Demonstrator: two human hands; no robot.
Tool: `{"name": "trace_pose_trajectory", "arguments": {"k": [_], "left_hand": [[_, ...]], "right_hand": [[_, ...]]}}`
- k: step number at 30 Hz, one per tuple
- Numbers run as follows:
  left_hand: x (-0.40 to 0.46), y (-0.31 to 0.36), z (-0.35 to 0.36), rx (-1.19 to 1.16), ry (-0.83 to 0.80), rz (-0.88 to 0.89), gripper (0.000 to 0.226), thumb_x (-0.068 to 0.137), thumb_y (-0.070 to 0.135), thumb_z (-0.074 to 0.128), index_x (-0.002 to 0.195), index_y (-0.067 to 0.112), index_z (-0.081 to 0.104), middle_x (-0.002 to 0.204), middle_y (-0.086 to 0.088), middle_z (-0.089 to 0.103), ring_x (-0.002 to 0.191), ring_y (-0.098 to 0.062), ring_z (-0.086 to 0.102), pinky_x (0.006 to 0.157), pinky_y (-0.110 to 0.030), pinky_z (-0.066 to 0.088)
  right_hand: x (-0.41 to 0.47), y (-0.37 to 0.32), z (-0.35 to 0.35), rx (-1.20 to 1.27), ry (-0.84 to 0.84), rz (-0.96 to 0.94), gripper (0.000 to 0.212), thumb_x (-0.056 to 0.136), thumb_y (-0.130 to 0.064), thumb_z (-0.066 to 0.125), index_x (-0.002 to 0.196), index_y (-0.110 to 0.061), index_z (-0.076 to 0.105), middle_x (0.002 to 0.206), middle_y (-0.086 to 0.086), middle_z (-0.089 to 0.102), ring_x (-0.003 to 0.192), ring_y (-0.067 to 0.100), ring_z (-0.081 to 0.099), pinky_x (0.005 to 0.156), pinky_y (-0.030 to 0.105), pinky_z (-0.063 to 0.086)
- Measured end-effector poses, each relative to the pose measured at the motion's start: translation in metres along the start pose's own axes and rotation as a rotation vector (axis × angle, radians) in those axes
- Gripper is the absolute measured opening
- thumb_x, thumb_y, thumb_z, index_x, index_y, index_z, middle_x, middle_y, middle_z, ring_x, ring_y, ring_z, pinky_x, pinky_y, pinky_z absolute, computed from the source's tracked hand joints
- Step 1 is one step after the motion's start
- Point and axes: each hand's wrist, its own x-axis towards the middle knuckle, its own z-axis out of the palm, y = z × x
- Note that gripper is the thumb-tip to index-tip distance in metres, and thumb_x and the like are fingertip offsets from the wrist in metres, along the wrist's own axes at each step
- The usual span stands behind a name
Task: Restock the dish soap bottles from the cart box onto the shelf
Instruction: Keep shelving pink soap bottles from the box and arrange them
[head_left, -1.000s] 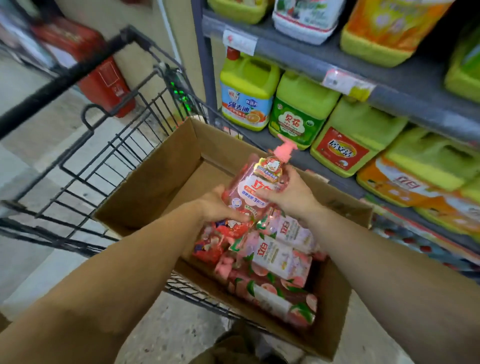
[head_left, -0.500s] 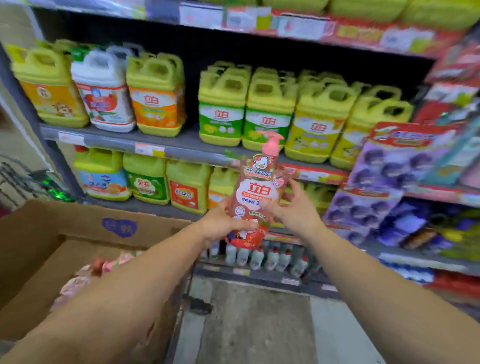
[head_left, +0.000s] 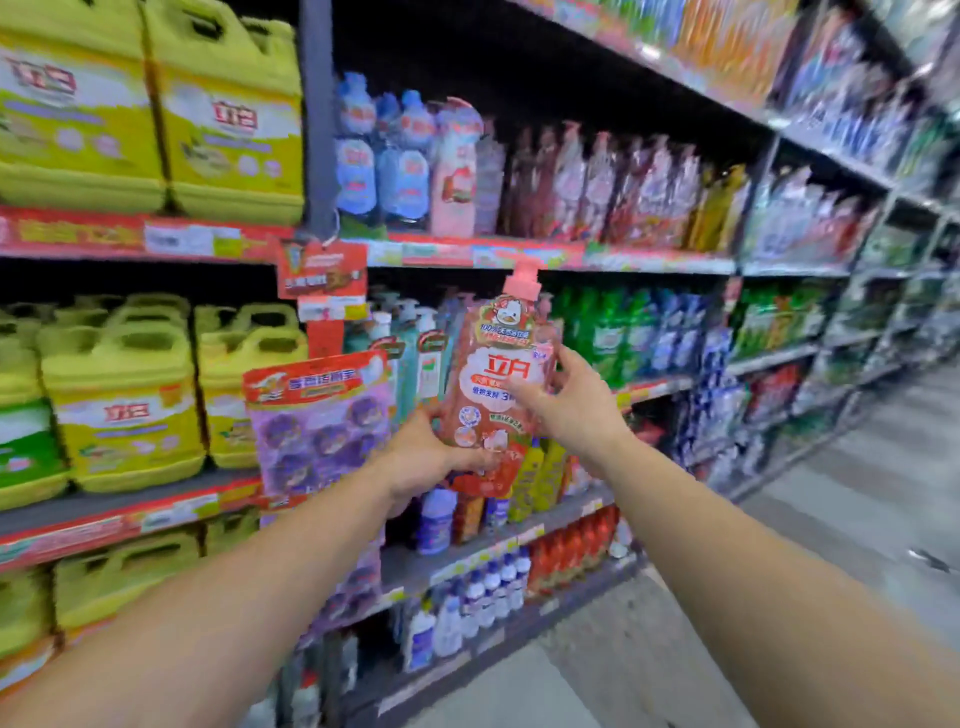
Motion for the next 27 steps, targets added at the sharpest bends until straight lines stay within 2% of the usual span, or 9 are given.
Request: {"name": "trace_pose_trajectory", "arguments": {"k": [1,3,5,8,15,20,22,25,27], "left_hand": [[0.015,0.008,0.013,-0.005,-0.014,0.033,0.079,0.055,0.009,0.094,0.122,0.012,0.051,0.098,0.0,0.072,0.078,-0.009,0.069,0.065,-0.025,0.057],[0.048,0.023,0.031,-0.019,-0.046,0.082,0.095,0.041,0.028,0.1,0.122,0.016,0.052,0.103,-0.002,0.073,0.09,-0.016,0.071,0.08,-0.038,0.06],[0.085,0.04,0.044,-0.033,-0.066,0.125,0.103,0.027,0.04,0.097,0.117,0.02,0.054,0.107,-0.004,0.073,0.097,-0.024,0.071,0.088,-0.049,0.057],[0.146,0.074,0.058,-0.025,-0.097,0.205,0.104,0.025,0.04,0.094,0.118,0.02,0.053,0.106,-0.002,0.073,0.097,-0.023,0.071,0.088,-0.048,0.057],[0.287,0.171,0.08,0.007,-0.082,0.384,0.083,0.051,0.031,0.097,0.121,0.019,0.054,0.103,0.003,0.073,0.093,-0.015,0.07,0.085,-0.035,0.057],[0.359,0.219,0.089,0.097,-0.014,0.518,0.081,0.047,0.039,0.096,0.116,0.023,0.056,0.105,0.008,0.07,0.096,-0.012,0.068,0.091,-0.036,0.055],[0.387,0.231,0.09,0.143,0.017,0.538,0.076,0.052,0.036,0.095,0.116,0.023,0.057,0.106,0.008,0.07,0.096,-0.012,0.068,0.093,-0.035,0.055],[0.423,0.238,0.09,0.204,0.084,0.567,0.097,0.033,0.055,0.094,0.119,0.025,0.06,0.107,0.008,0.072,0.097,-0.014,0.069,0.093,-0.039,0.055],[0.449,0.235,0.092,0.228,0.131,0.559,0.1,0.028,0.058,0.092,0.118,0.027,0.061,0.107,0.008,0.073,0.097,-0.014,0.069,0.093,-0.04,0.055]], "right_hand": [[0.011,0.002,-0.013,-0.002,0.028,-0.01,0.053,0.071,-0.048,0.077,0.116,-0.027,0.059,0.108,-0.003,0.072,0.1,0.017,0.068,0.09,0.045,0.055],[0.039,0.007,-0.036,0.028,0.076,-0.024,0.052,0.062,-0.054,0.076,0.109,-0.039,0.061,0.105,-0.008,0.073,0.097,0.016,0.069,0.087,0.046,0.057],[0.071,0.011,-0.056,0.074,0.106,-0.046,0.048,0.067,-0.047,0.08,0.111,-0.039,0.061,0.103,-0.007,0.073,0.095,0.019,0.071,0.082,0.047,0.059],[0.126,0.007,-0.083,0.096,0.139,-0.099,0.044,0.081,-0.032,0.077,0.122,-0.027,0.059,0.107,-0.002,0.072,0.096,0.02,0.071,0.076,0.041,0.061],[0.272,-0.03,-0.136,0.022,0.121,-0.19,0.049,0.085,-0.035,0.073,0.128,-0.037,0.05,0.107,-0.005,0.072,0.092,0.016,0.072,0.076,0.043,0.061],[0.341,-0.038,-0.154,-0.01,0.123,-0.325,0.08,0.08,-0.017,0.079,0.141,-0.041,0.034,0.101,-0.01,0.069,0.087,0.01,0.07,0.052,0.016,0.049],[0.371,-0.037,-0.155,-0.03,0.153,-0.393,0.084,0.078,-0.018,0.081,0.144,-0.039,0.032,0.107,-0.009,0.069,0.094,0.011,0.07,0.061,0.021,0.055],[0.415,-0.021,-0.153,-0.042,0.166,-0.468,0.089,0.074,-0.022,0.084,0.145,-0.037,0.031,0.115,-0.007,0.068,0.103,0.01,0.068,0.085,0.038,0.058],[0.439,-0.006,-0.151,-0.033,0.167,-0.513,0.092,0.075,-0.019,0.083,0.148,-0.034,0.029,0.12,-0.008,0.066,0.105,0.006,0.066,0.089,0.038,0.058]]}}
